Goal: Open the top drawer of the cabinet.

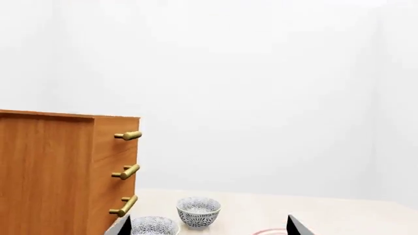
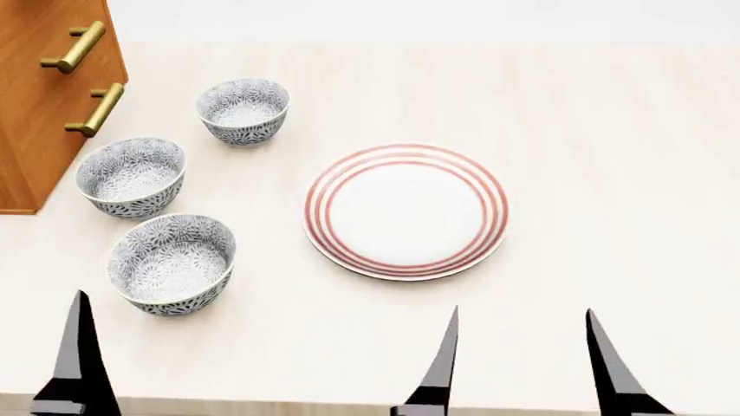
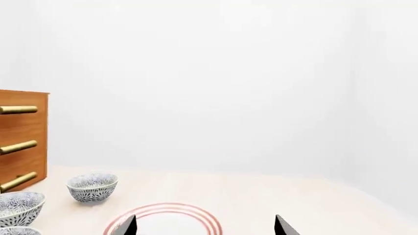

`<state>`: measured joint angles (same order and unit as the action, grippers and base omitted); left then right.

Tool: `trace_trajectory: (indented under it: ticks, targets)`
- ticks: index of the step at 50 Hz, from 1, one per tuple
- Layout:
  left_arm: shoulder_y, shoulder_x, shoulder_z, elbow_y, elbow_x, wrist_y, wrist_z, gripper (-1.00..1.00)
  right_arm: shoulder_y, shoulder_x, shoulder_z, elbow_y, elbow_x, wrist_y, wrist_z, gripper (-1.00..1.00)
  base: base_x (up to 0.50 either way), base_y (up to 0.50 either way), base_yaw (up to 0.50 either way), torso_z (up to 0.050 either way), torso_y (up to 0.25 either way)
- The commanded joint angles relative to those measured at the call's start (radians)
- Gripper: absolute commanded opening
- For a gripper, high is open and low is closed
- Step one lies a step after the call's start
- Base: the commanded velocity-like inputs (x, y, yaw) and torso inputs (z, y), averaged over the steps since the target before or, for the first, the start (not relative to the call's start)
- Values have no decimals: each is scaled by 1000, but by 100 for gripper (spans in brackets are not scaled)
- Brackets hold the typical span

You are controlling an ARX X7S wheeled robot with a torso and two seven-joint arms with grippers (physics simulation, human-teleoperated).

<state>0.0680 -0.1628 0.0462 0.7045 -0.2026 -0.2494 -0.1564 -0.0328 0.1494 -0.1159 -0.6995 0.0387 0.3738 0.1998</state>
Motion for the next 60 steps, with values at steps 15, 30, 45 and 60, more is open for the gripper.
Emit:
trace_trajectory:
  ticks: [15,30,45,60]
  targets:
    - [-8,-43,-13,178,-51,-89,-55,100,16,38,-15,-177,-10,95,31,100,245,0,0,0,0]
    - [-8,-66,3,185,-67,-85,-79,100,20,44,-13,-176,10,112,39,100,500,0,0,0,0]
    - [-8,-88,12,191,-84,-80,-101,100,19,51,1,-192,22,120,57,100,500,0,0,0,0]
    - [-13,-108,16,209,-111,-92,-125,100,13,62,-3,-218,-19,102,101,100,320,10,0,0,1]
